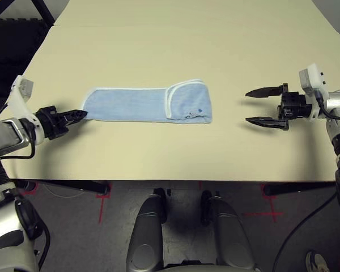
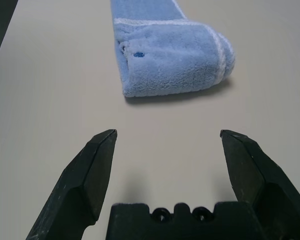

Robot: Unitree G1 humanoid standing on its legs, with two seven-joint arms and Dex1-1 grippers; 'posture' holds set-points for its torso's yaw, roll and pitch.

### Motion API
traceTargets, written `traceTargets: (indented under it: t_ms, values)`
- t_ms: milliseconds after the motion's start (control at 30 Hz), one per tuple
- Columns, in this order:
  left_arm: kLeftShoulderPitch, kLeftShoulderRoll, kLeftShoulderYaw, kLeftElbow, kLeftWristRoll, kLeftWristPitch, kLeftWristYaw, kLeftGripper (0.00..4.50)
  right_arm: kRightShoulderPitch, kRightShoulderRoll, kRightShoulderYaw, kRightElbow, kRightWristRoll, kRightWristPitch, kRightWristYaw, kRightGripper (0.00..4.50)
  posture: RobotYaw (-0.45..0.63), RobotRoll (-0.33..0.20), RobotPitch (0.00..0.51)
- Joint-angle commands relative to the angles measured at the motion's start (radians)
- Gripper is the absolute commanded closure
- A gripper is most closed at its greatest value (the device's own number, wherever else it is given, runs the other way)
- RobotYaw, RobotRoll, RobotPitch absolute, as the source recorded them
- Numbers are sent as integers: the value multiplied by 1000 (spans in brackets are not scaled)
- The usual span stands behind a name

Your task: Fold the towel and set it aside.

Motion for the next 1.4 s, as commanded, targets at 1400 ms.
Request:
traceTargets:
  t_ms: [1400]
  values:
    - [-339,-567,-281,-244,-133,-39,223,4447,10,15,-41,5,-31,0,6,0,-3,0,211]
